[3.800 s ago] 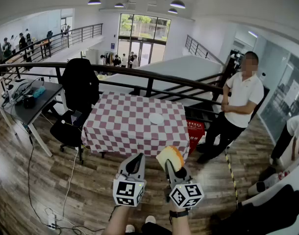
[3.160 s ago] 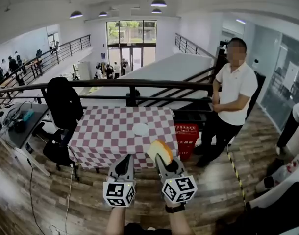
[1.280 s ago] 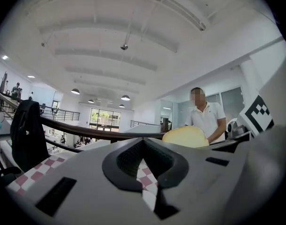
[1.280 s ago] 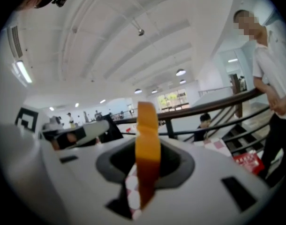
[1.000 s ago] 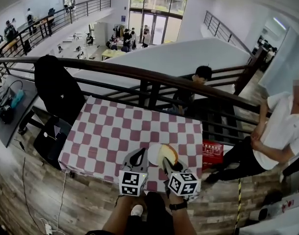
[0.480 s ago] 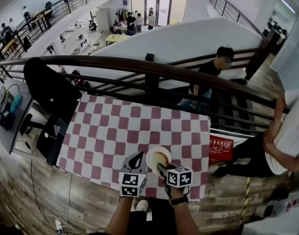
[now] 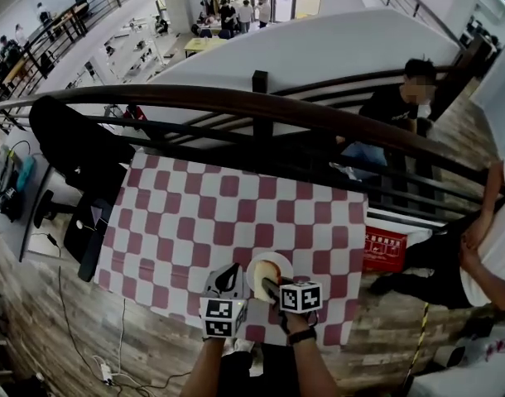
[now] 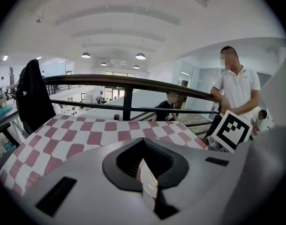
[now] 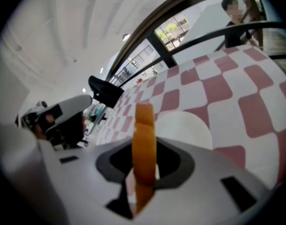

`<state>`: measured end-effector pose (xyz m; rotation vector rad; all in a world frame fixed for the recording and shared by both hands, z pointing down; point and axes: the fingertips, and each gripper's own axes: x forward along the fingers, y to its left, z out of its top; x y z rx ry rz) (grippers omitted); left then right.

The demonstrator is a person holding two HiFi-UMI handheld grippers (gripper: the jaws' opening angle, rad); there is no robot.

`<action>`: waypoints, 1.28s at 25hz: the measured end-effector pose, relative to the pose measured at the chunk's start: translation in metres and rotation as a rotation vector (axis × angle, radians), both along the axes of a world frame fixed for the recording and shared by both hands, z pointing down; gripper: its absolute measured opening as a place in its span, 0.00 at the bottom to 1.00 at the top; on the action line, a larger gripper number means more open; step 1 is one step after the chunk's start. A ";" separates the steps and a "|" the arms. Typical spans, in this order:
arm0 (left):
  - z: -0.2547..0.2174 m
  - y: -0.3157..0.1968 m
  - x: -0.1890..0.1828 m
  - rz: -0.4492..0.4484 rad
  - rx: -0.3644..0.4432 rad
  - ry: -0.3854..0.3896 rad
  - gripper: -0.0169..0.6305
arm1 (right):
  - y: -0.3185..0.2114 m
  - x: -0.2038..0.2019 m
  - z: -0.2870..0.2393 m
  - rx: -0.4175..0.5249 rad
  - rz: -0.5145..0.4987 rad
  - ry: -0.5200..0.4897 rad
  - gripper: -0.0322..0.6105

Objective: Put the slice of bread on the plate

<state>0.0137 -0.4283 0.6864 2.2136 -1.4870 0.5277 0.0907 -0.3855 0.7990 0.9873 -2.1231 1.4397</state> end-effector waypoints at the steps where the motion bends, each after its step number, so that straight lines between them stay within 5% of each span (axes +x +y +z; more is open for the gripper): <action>1: 0.002 -0.001 -0.001 -0.003 -0.007 -0.002 0.05 | -0.003 -0.001 0.003 0.000 -0.004 0.010 0.20; 9: 0.014 -0.010 -0.003 -0.015 -0.035 -0.016 0.05 | -0.016 -0.007 0.018 0.059 -0.117 0.162 0.27; 12: 0.015 -0.012 0.001 0.001 -0.034 -0.019 0.05 | -0.022 0.005 0.021 0.075 -0.082 0.251 0.51; 15: 0.013 -0.013 0.003 0.008 -0.032 -0.014 0.05 | -0.027 0.017 0.017 0.104 -0.055 0.308 0.61; 24: -0.007 -0.008 0.008 0.059 0.002 -0.005 0.05 | -0.027 0.047 -0.017 0.194 0.035 0.401 0.61; 32: -0.052 0.004 0.028 0.124 0.100 0.065 0.05 | -0.005 0.051 -0.087 0.345 0.124 0.377 0.60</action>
